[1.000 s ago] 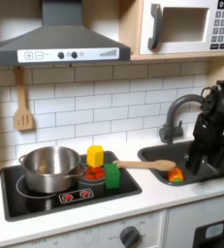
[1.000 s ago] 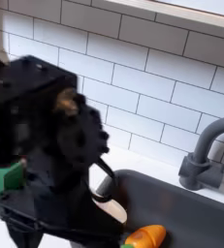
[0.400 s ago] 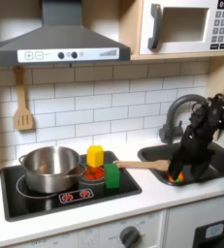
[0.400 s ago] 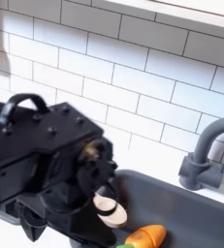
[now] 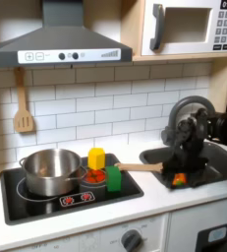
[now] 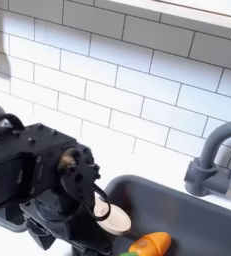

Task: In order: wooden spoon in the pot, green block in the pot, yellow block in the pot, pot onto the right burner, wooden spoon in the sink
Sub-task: 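Put the wooden spoon in the pot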

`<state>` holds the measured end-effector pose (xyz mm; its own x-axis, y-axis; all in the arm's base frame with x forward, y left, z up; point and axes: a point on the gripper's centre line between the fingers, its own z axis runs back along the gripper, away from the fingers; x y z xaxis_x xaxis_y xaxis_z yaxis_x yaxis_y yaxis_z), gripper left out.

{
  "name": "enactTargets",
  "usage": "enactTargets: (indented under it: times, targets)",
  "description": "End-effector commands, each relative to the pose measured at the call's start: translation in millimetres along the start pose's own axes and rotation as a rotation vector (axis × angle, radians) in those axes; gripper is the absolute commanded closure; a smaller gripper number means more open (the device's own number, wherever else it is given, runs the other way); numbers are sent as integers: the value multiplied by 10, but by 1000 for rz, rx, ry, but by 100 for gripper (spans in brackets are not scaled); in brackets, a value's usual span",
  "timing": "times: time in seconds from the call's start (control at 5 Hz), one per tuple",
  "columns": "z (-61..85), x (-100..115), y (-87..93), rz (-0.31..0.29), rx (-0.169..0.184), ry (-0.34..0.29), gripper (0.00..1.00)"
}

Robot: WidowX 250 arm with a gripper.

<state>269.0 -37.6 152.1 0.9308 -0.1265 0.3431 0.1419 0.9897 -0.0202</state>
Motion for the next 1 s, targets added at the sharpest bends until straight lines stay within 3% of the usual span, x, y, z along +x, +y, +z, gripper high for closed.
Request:
enactTargets:
  times: [0.0,0.2,0.8]
  targets:
    - [-36,172,0,-54,-62,-81,0]
    - [28,256,-10,-56,-74,-119,0]
    - [8,242,-24,-66,-75,-110,0]
